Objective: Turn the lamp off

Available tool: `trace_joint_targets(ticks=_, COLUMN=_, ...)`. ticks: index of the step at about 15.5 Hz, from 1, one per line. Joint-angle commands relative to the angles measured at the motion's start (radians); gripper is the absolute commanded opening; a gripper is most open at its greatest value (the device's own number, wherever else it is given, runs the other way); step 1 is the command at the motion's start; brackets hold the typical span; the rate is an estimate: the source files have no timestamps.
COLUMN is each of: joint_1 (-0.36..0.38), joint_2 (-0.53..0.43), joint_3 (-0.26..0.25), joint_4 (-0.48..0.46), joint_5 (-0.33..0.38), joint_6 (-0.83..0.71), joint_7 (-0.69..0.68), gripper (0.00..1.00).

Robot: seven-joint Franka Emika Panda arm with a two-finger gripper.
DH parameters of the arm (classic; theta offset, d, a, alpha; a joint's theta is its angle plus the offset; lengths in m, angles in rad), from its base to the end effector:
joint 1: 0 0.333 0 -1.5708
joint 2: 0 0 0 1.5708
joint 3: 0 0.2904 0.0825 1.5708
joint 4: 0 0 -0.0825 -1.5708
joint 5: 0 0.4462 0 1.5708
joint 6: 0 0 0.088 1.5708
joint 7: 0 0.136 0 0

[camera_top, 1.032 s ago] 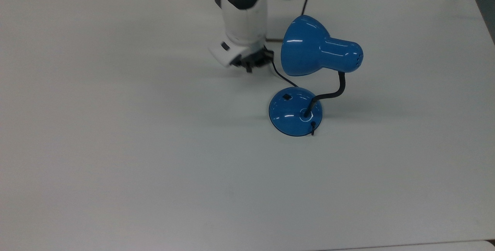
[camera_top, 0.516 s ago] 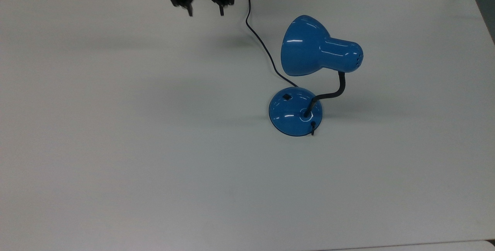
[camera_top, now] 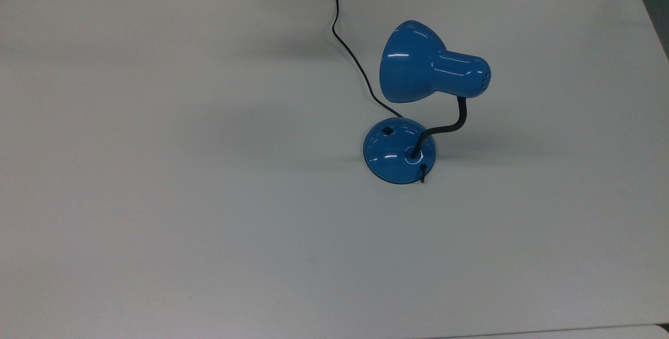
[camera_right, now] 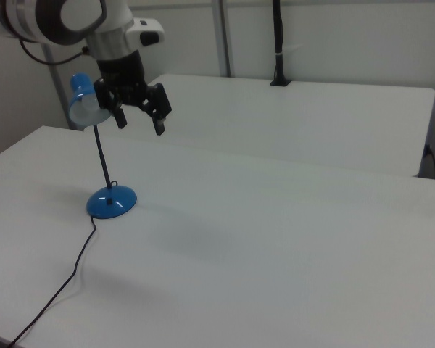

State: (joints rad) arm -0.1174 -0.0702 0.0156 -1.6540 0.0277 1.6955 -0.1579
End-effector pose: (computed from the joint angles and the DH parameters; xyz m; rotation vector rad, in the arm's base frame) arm 0.6090 -0.0585 0.5799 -3.1235 -0.0847 -0.1786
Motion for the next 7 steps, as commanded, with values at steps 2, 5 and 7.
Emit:
trace_joint_targets(ticks=2, joint_1=0.007, joint_2=0.024, joint_3=-0.023, joint_4=0.057, joint_5=0.005, joint_6=-0.040, joint_7=-0.034, gripper=1.00)
trace_joint_targets(ticks=5, joint_1=0.008, joint_2=0.026, joint_3=-0.023, joint_4=0.059, joint_5=0.005, joint_6=-0.039, joint_7=-0.032, gripper=1.00)
trace_joint_targets(ticks=7, joint_1=0.012, joint_2=0.024, joint_3=-0.022, joint_4=0.057, joint_5=0.005, joint_6=-0.043, joint_7=-0.032, gripper=1.00)
